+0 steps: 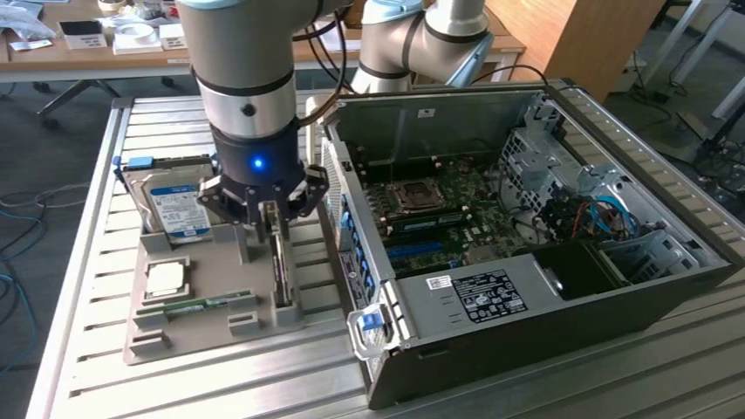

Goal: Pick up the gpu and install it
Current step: 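Pick up the gpu and move the gpu toward the slot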

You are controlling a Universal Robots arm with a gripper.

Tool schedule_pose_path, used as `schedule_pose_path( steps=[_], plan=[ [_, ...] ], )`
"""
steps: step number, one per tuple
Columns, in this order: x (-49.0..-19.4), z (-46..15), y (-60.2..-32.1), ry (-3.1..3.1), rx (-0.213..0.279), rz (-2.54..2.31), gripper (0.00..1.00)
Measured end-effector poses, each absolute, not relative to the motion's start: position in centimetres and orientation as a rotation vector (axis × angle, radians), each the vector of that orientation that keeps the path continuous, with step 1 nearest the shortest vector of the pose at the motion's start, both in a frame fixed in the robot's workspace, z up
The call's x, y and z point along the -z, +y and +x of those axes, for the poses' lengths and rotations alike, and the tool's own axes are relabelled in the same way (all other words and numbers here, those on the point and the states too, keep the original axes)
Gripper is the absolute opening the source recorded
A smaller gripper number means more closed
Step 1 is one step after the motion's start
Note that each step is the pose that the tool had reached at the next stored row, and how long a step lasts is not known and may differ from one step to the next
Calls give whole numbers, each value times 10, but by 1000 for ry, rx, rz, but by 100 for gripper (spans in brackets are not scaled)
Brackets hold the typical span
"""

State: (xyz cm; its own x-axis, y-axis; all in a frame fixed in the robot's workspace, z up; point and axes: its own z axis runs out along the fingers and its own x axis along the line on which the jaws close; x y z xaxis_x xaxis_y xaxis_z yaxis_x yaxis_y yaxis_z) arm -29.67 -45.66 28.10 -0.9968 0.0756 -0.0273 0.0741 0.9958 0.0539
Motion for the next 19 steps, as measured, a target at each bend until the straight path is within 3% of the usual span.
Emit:
schedule_pose_path(
  steps=[19],
  plan=[
    [-263,-297,-457,3109,-83,117,36]
  ],
)
